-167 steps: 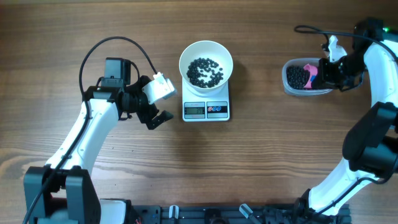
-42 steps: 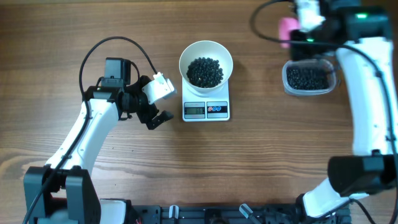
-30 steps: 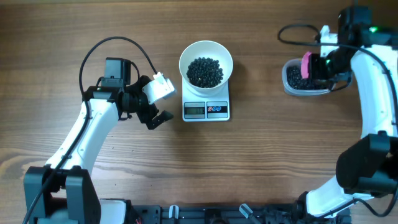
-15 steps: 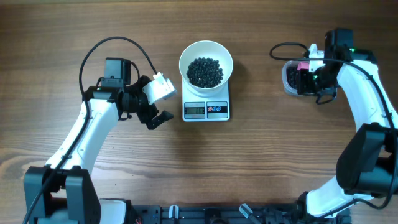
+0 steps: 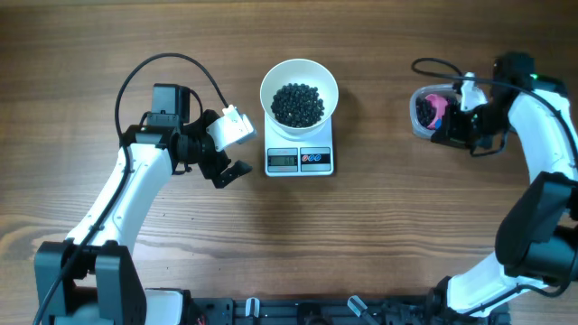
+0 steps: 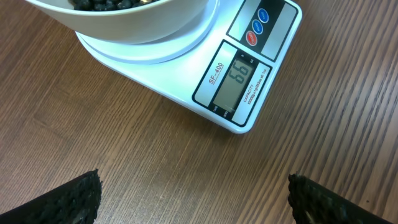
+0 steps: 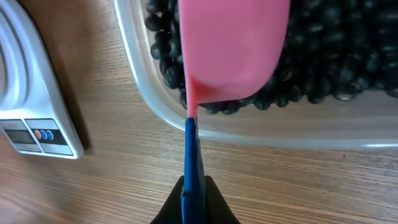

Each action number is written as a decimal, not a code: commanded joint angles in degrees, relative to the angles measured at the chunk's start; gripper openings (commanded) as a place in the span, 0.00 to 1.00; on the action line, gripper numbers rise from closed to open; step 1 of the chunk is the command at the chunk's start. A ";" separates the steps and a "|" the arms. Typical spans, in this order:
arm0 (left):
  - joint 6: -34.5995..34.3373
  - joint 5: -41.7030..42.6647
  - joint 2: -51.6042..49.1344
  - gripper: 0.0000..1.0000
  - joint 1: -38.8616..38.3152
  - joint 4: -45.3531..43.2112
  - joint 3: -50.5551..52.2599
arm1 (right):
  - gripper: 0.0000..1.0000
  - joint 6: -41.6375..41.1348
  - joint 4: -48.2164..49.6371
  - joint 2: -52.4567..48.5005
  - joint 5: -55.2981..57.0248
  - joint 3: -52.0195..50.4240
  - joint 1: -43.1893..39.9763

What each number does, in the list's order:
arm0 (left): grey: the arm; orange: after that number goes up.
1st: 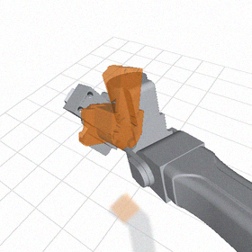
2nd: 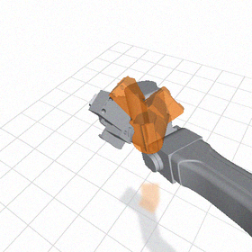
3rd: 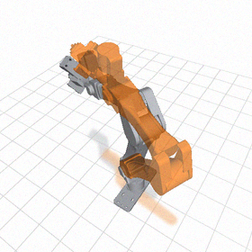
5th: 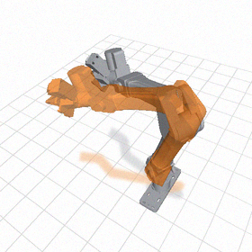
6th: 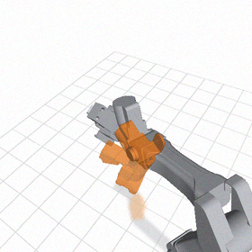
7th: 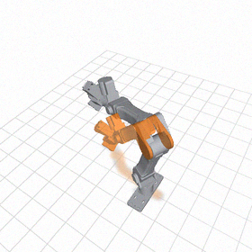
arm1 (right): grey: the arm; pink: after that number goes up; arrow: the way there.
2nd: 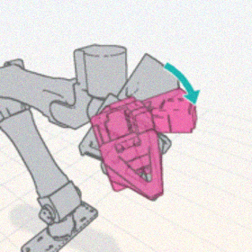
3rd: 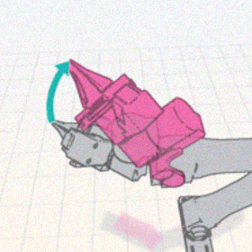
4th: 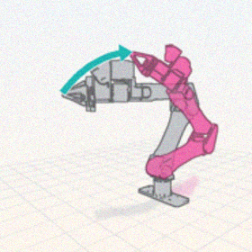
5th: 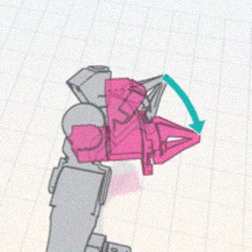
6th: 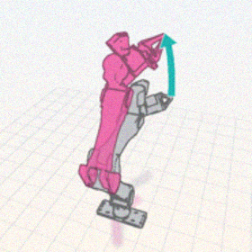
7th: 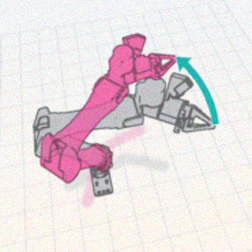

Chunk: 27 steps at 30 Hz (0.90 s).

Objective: Scoop item into bowl and weigh 150g on scale
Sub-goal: 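Move the empty scoop back to the tub and dip into beans, then lift the filled scoop out of the tub toward the bowl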

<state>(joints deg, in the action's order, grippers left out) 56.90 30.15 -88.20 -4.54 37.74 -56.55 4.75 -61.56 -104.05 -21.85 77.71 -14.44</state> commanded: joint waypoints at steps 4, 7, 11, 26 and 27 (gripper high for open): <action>0.55 1.31 -0.52 1.00 0.26 0.02 0.42 | 0.04 2.47 -0.11 -1.38 -10.67 0.35 -9.01; 0.55 1.31 -0.52 1.00 0.26 0.02 0.42 | 0.04 4.61 0.68 -1.38 -17.99 0.35 -13.73; 0.55 1.31 -0.52 1.00 0.26 0.02 0.42 | 0.04 7.96 0.70 -1.38 -28.11 0.35 -17.59; 0.55 1.31 -0.52 1.00 0.26 0.02 0.42 | 0.04 6.32 3.80 -1.14 -43.63 1.44 -9.07; 0.55 1.31 -0.52 1.00 0.26 0.02 0.42 | 0.04 5.05 4.76 -1.11 -44.02 2.14 -7.30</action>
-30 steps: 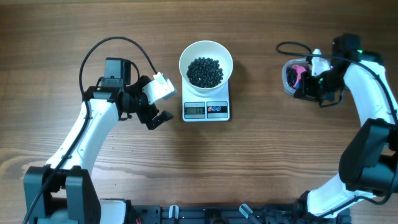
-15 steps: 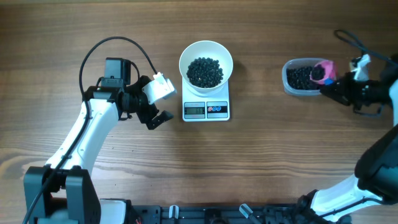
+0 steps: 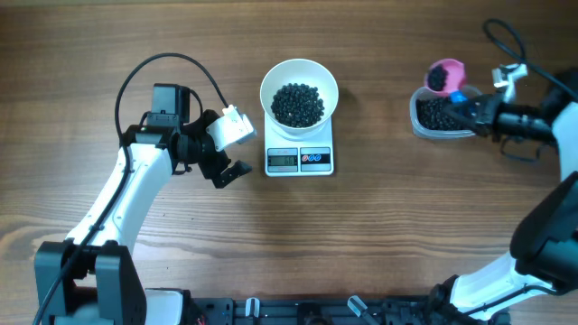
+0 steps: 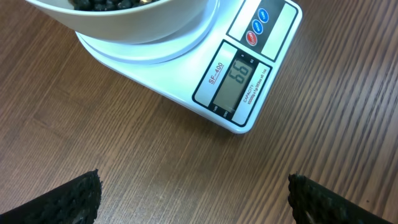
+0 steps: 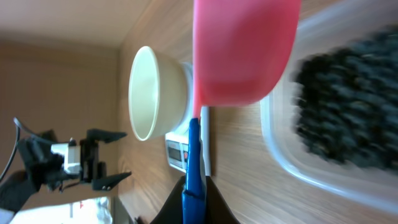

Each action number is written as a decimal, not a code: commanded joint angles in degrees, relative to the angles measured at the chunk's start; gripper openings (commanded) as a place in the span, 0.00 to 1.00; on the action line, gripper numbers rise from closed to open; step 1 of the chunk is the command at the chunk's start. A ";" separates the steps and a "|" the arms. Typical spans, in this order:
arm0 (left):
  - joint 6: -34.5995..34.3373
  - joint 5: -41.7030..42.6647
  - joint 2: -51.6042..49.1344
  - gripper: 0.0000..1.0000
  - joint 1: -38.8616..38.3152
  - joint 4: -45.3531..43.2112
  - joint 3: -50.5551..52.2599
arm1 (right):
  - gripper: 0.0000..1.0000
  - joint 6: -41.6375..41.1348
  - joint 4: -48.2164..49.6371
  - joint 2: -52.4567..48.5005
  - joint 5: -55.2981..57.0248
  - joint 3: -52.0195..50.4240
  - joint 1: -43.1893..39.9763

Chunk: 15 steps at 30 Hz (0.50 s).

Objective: Scoop item into bowl and weigh 150g on scale
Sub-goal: 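Lift the filled scoop out of the tub toward the bowl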

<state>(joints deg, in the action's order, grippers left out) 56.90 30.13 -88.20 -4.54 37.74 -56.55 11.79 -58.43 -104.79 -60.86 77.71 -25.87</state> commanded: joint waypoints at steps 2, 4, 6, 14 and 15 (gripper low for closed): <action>0.55 1.33 -0.52 1.00 0.26 0.02 0.42 | 0.04 -4.76 3.48 -0.37 -5.51 3.85 7.23; 0.55 1.33 -0.52 1.00 0.26 0.02 0.42 | 0.04 -7.78 5.35 -0.37 -5.70 6.69 10.91; 0.55 1.33 -0.52 1.00 0.26 0.02 0.42 | 0.04 -9.99 6.71 -0.37 -5.73 9.16 13.79; 0.55 1.33 -0.52 1.00 0.26 0.02 0.42 | 0.04 -16.55 11.82 -0.37 -5.16 11.67 26.01; 0.55 1.33 -0.52 1.00 0.26 0.02 0.42 | 0.04 -17.16 11.76 -0.37 -3.56 11.67 27.78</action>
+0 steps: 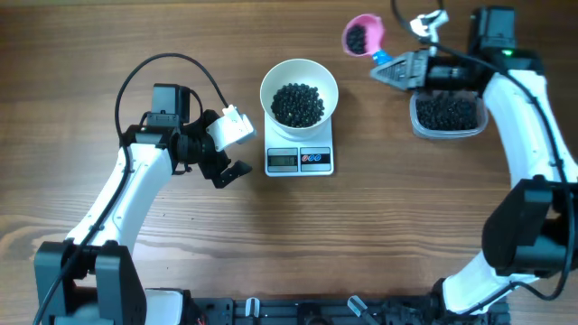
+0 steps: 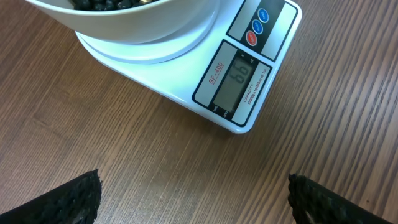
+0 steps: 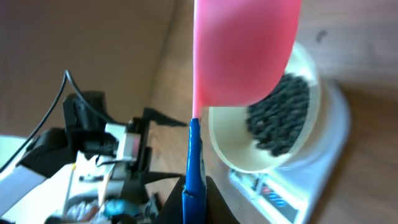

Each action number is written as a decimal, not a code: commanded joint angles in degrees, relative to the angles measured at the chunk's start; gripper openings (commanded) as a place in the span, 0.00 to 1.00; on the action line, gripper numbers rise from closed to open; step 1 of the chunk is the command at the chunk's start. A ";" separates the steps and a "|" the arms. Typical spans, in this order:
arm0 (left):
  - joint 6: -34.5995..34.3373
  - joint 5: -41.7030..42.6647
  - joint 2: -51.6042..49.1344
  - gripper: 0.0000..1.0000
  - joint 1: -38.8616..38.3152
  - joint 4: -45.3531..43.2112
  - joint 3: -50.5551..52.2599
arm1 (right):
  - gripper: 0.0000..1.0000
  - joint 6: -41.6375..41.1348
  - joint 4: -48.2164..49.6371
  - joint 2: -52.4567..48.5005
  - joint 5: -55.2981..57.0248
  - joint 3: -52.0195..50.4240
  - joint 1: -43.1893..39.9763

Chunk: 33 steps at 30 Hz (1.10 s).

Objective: Scoop item into bowl and weigh 150g on scale
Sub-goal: 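Lift the filled scoop out of the tub toward the bowl, then tip the scoop over the white bowl to pour the beans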

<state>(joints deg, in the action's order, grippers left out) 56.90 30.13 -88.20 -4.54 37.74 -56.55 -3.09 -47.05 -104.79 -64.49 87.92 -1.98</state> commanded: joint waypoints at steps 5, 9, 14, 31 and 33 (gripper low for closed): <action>0.55 1.33 -0.52 1.00 0.26 0.02 0.42 | 0.04 -3.37 -0.31 -0.37 7.69 1.46 8.76; 0.55 1.33 -0.52 1.00 0.26 0.02 0.42 | 0.04 -3.30 -3.85 -0.35 18.56 1.49 12.02; 0.55 1.33 -0.52 1.00 0.26 0.02 0.42 | 0.04 -2.10 -8.57 -0.35 34.82 4.24 18.69; 0.55 1.33 -0.52 1.00 0.26 0.02 0.42 | 0.04 6.62 -9.11 -0.37 78.20 7.54 35.19; 0.55 1.33 -0.52 1.00 0.26 0.02 0.42 | 0.04 7.63 -8.63 -0.37 78.20 7.54 35.19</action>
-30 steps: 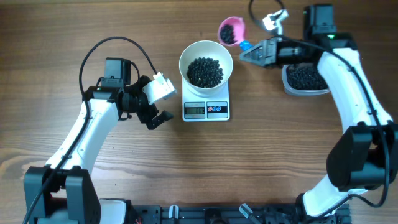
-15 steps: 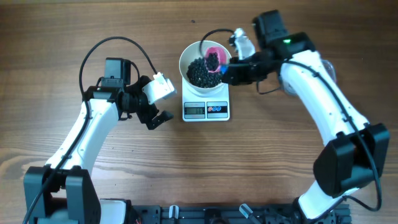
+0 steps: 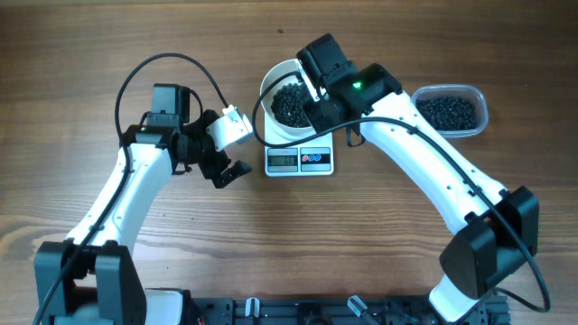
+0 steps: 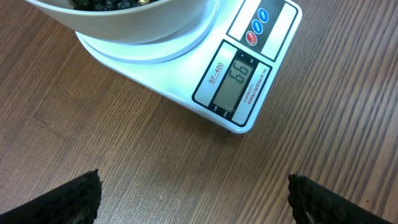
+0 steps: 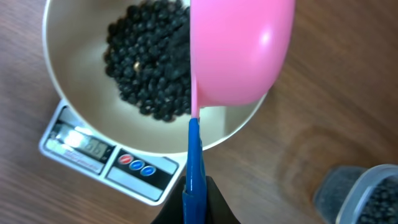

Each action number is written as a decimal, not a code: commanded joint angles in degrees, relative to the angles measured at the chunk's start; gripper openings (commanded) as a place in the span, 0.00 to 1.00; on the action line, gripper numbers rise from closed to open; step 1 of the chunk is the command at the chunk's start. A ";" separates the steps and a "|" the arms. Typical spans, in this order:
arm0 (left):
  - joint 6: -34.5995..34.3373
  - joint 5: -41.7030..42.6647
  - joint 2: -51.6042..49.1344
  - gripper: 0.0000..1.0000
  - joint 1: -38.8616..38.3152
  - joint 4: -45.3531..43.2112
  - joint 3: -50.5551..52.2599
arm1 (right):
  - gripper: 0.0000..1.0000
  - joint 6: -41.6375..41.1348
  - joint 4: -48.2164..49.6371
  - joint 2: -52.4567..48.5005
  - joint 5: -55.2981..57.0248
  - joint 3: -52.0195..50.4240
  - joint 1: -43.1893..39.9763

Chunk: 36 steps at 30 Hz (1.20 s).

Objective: Scoop item into bowl and weigh 150g on scale
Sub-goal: 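Tip the scoop over the white bowl to pour the beans, then return the scoop to the tub and scoop up black beans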

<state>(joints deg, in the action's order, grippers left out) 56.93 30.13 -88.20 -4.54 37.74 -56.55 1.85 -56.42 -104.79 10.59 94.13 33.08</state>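
A white bowl (image 3: 287,83) holding black beans (image 5: 149,68) stands on the white scale (image 3: 300,160), whose display (image 4: 239,82) reads 66. My right gripper (image 5: 194,194) is shut on the blue handle of the pink scoop (image 5: 242,50), which hangs over the bowl's right rim. Only the scoop's underside shows, so its contents are hidden. My left gripper (image 4: 196,198) is open and empty above bare wood just left of the scale's front, fingertips (image 4: 81,196) wide apart.
A clear plastic container of black beans (image 3: 450,108) sits at the right, back of the table. The right arm (image 3: 424,171) reaches from the front right across to the bowl. A black cable (image 3: 172,63) loops behind the left arm.
My right gripper with the scoop was behind and to the right of the bowl; now it is over the bowl's right rim. The display still reads 66. The left arm is unmoved.
The scoop was first down among the beans in the container. Then it was raised above the container with beans in it. Later it was between container and bowl, and now it is over the bowl. The left gripper stayed open beside the scale throughout.
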 commanded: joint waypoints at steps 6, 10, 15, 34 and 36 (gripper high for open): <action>0.52 1.33 -0.52 1.00 0.26 0.02 0.42 | 0.04 5.38 3.04 -0.37 3.06 1.29 0.13; 0.52 1.33 -0.52 1.00 0.26 0.02 0.42 | 0.04 5.35 4.11 -0.37 2.01 1.29 0.00; 0.52 1.33 -0.52 1.00 0.26 0.02 0.42 | 0.04 0.66 4.13 0.68 -9.49 2.47 -5.84; 0.52 1.33 -0.52 1.00 0.26 0.02 0.42 | 0.04 7.72 -12.41 8.07 -11.93 -1.77 -46.56; 0.52 1.33 -0.52 1.00 0.26 0.00 0.42 | 0.04 9.01 -12.39 6.45 -11.10 -3.17 -46.47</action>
<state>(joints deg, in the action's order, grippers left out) 56.93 30.13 -88.20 -4.54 37.74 -56.55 7.77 -68.84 -95.59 -2.90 93.12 -13.52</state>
